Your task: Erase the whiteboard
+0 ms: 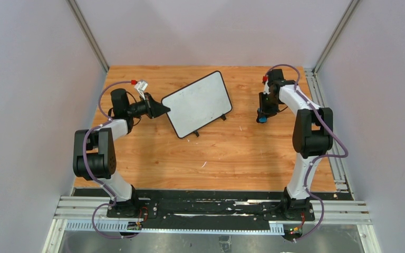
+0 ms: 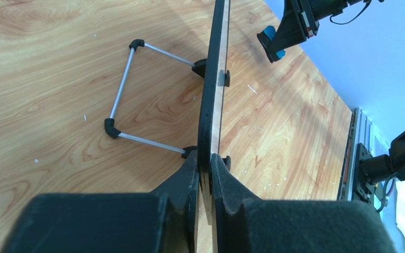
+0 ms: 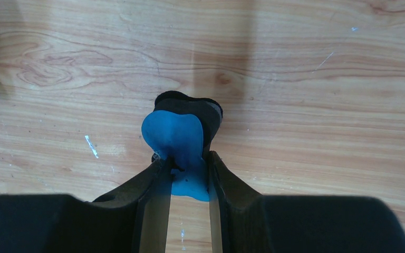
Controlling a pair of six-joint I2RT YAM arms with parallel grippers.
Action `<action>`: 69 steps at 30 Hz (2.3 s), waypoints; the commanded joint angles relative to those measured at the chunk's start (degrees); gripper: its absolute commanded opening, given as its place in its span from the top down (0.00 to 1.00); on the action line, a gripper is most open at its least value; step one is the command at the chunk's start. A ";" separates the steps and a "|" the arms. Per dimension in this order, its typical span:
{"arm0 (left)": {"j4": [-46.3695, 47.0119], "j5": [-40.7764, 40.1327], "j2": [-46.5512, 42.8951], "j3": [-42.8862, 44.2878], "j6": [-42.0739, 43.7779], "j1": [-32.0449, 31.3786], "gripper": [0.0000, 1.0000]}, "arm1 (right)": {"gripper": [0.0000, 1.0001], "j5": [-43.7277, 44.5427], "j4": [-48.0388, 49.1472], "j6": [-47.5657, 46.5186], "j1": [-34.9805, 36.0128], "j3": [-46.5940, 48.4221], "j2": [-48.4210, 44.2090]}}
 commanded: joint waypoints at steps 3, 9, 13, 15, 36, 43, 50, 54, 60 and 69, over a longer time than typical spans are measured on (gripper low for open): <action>-3.68 -3.99 2.17 0.45 5.26 -0.03 1.00 | 0.97 -2.12 -1.72 -0.74 -0.45 1.31 -0.10; -3.74 -4.01 2.23 0.44 5.28 -0.05 1.00 | 0.94 -3.57 -1.04 -0.63 -0.45 0.46 2.92; -3.97 -3.99 2.15 0.44 5.44 0.00 1.00 | 0.89 -4.04 -0.92 -0.58 -0.41 0.58 3.42; -4.09 -4.04 2.16 0.44 5.45 -0.02 1.00 | 0.86 -4.22 -0.83 -0.62 -0.42 0.56 3.38; -4.37 -3.92 2.09 0.44 5.55 -0.06 1.00 | 0.63 -4.63 -0.11 -0.03 -0.40 -0.66 1.78; -4.37 -3.74 2.05 0.52 5.37 0.02 0.89 | 0.61 -4.11 -0.10 0.08 -0.29 -0.92 1.49; -4.37 -3.65 1.90 0.44 5.19 -0.04 0.60 | 0.61 -3.85 -0.09 -0.01 -0.09 -0.78 1.49; -4.71 -3.47 1.70 0.64 5.19 0.00 0.48 | 0.61 -3.95 -0.07 -0.01 -0.06 -0.36 1.94; -4.72 -2.70 1.56 0.69 5.10 -0.06 0.45 | 0.62 -3.73 -0.22 -0.01 0.08 -0.32 2.52; -4.72 -0.40 0.03 0.37 5.15 0.02 0.30 | 0.62 -3.32 -0.64 -0.18 0.15 0.39 2.90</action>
